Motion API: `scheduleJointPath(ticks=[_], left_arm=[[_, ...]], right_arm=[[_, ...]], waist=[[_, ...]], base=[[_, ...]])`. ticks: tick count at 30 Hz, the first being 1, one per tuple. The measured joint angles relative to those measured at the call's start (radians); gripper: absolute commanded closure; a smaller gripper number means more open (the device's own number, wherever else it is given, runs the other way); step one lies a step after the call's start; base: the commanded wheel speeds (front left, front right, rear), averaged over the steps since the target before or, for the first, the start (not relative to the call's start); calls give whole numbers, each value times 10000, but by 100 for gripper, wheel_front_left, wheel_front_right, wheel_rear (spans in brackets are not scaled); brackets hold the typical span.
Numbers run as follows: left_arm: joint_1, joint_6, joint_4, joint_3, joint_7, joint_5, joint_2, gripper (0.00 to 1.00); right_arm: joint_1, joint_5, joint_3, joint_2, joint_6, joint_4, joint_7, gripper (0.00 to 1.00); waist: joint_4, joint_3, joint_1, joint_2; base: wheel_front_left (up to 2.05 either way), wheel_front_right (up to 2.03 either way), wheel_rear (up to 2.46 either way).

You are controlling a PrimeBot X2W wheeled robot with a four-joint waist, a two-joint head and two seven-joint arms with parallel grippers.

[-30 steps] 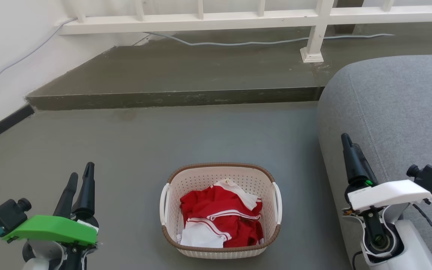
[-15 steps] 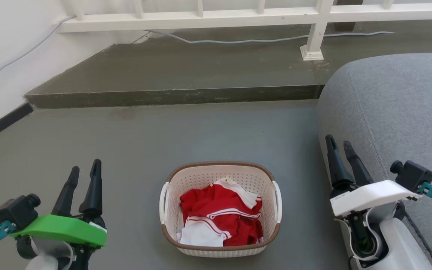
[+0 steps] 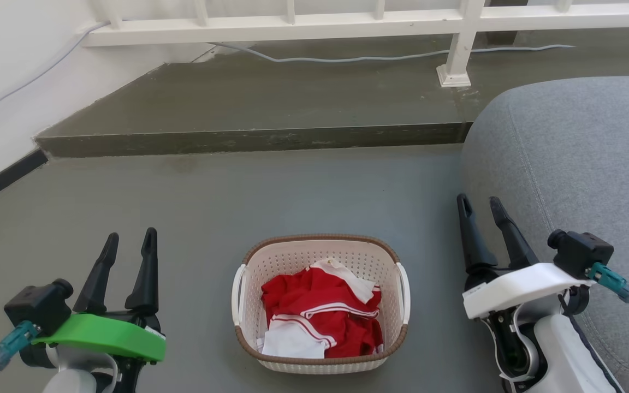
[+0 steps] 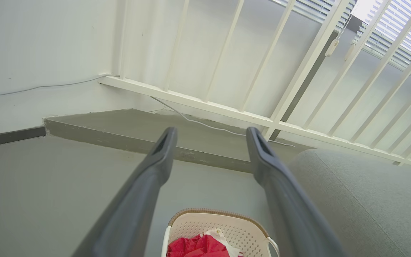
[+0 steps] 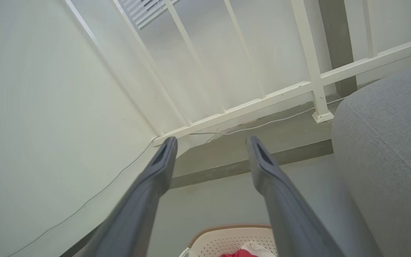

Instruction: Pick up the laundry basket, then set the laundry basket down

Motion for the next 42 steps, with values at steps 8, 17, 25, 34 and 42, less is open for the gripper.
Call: scheduleJointPath(ticks=[8, 17, 25, 34, 42], left_arm=[[0, -2, -42, -35, -261, 849, -17, 0], [0, -4, -86, -48, -349, 1289, -90, 0], [1, -8, -59, -2, -349, 1473, -138, 0], [1, -15, -29, 42, -349, 1546, -186, 0], [1, -15, -27, 67, -349, 1580, -263, 0]], right_arm=[[-108, -738, 290, -27, -174, -119, -259, 0], [-121, -1154, 418, -44, -337, -201, -397, 0], [-121, -1179, 426, -44, -349, -201, -397, 0], [-121, -1225, 454, -46, -439, -199, -397, 0], [-121, -1336, 458, -46, -525, -196, -397, 0]], waist=[[-2, 17, 0, 0], [-15, 15, 0, 0], [-25, 22, 0, 0], [-46, 15, 0, 0], [-74, 66, 0, 0]], base=[[0, 0, 0], [0, 0, 0], [0, 0, 0], [0, 0, 0], [0, 0, 0]])
